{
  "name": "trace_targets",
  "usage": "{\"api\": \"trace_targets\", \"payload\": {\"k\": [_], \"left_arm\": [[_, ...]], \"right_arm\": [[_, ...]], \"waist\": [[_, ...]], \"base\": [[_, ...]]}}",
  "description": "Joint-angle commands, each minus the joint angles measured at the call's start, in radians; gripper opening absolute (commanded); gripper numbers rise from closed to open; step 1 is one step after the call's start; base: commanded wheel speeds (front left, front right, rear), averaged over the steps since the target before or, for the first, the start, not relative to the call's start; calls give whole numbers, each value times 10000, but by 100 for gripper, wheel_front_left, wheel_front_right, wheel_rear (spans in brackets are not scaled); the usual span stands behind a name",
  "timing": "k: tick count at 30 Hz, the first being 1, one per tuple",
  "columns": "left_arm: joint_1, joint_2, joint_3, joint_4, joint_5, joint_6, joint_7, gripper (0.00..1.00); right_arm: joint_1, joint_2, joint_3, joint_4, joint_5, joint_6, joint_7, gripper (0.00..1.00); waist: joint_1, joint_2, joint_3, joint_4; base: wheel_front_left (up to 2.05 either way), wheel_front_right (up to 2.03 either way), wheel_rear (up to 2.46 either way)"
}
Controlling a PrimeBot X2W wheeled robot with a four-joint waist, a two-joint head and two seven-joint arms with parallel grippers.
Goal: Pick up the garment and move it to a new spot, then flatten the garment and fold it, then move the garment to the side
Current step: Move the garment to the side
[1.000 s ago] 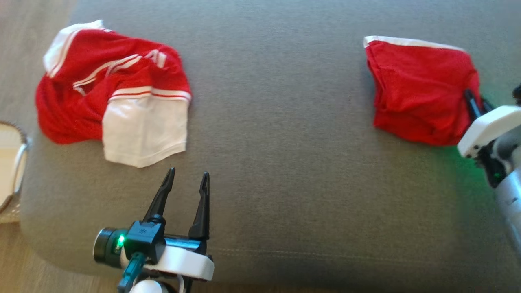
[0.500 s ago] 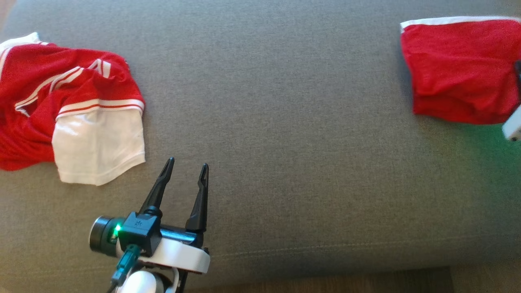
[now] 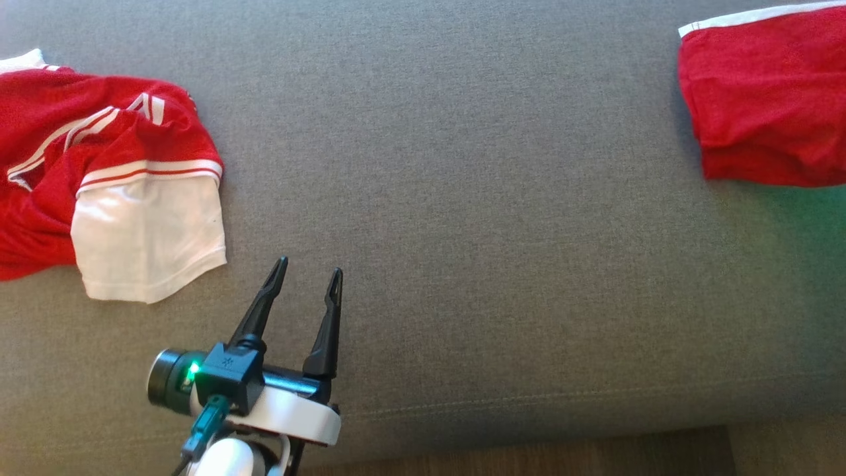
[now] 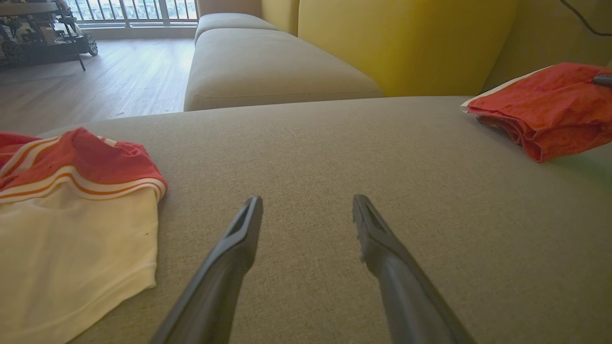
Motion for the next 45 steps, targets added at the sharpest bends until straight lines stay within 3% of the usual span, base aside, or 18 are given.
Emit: {"api": "trace_targets", "payload": {"k": [1, 3, 4, 7, 11, 16, 18, 21, 25, 29, 35, 45], "left_arm": [[-326, 25, 294, -275, 90, -18, -51, 100], [-339, 23, 295, -250, 64, -26, -51, 100], [-344, 22, 303, -238, 47, -26, -51, 100], [-350, 20, 330, -214, 1, -15, -51, 100], [-349, 16, 336, -223, -38, 42, -51, 100], [-262, 12, 401, -204, -190, 221, -51, 100], [-208, 10, 450, -208, -356, 322, -51, 100], [-134, 9, 481, -207, -490, 447, -51, 100], [-64, 8, 460, -251, -642, 623, -51, 100], [23, 8, 457, -512, -657, 805, -51, 100], [406, 8, 405, -895, -588, 1102, -51, 100], [838, 7, 433, -538, -415, 1190, -51, 100]], "right_arm": [[16, -354, 87, -227, 53, -4, -137, 2], [3, -427, 79, -179, -47, -4, -185, 81], [-31, -480, 4, -141, -170, -4, -223, 100], [-199, -507, -447, -163, -821, -4, -304, 100], [26, -21, -1498, -1501, -2142, -4, -316, 100], [1265, 1680, -2486, -3558, -3318, -4, -319, 100], [2114, 2730, -2441, -4602, -3707, -4, -320, 100], [3023, 3729, -2272, -5519, -4013, -4, -320, 100], [4341, 4599, -2231, -6655, -4354, -4, -320, 100], [5713, 4912, -2480, -7938, -4669, -4, -321, 100], [7169, 4942, -2515, -9158, -3962, -4, -321, 100], [8455, 4945, -2502, -9889, -4036, -4, -321, 100]], "waist": [[0, 0, -4, 22], [0, 0, -18, 52], [0, 0, -30, 60], [0, 0, -95, 80], [0, 0, -231, 96], [0, 0, -557, 202], [0, 0, -801, 298], [0, 0, -1089, 405], [0, 0, -1392, 590], [0, 0, -1661, 717], [0, 0, -2050, 699], [0, 0, -2641, 571]], "base": [[0, 0, 0], [0, 0, 0], [0, 0, 0], [0, 0, 0], [0, 0, 0], [0, 0, 0], [0, 0, 0], [0, 0, 0], [0, 0, 0], [0, 0, 0], [0, 0, 0], [0, 0, 0]]}}
